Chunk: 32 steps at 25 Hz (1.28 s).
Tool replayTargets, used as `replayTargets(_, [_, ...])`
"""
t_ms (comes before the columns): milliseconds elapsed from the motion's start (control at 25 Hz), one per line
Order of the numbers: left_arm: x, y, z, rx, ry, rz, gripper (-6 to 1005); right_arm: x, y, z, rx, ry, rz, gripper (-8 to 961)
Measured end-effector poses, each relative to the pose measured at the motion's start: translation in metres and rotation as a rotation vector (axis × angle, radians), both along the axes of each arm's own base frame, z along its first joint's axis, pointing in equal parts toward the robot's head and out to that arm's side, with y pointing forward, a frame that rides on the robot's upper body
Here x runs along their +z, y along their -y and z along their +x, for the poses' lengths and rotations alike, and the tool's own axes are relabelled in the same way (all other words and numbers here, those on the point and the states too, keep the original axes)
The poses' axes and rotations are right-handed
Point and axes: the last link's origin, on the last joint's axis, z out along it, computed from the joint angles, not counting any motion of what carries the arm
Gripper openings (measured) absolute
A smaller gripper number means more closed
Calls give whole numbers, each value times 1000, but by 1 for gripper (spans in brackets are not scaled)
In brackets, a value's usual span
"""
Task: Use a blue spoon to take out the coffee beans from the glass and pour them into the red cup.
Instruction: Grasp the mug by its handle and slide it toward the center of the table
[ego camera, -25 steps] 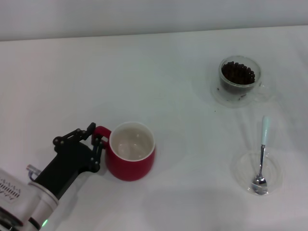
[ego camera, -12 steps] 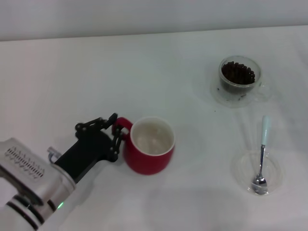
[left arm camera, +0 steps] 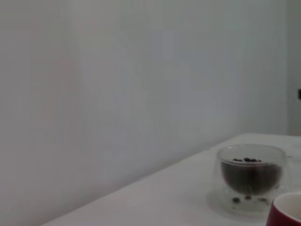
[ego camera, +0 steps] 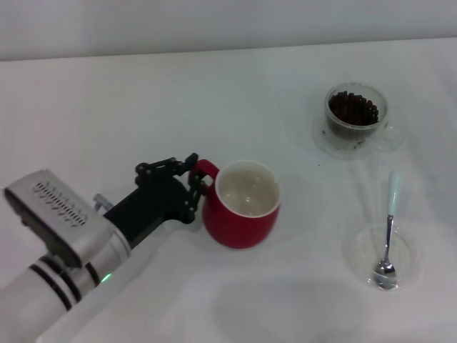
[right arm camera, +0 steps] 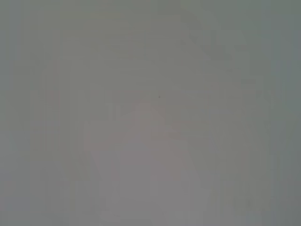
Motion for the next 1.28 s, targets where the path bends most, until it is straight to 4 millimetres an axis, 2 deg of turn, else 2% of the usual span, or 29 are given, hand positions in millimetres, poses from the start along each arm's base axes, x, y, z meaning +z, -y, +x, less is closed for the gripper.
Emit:
replayTargets(440, [-16, -2, 18, -103, -75, -106, 159, -1, 0, 0, 2, 1, -5, 874])
replayTargets(1280, [-26, -4, 29, -186, -145, -171, 146, -1, 0, 0, 2, 1, -6, 873])
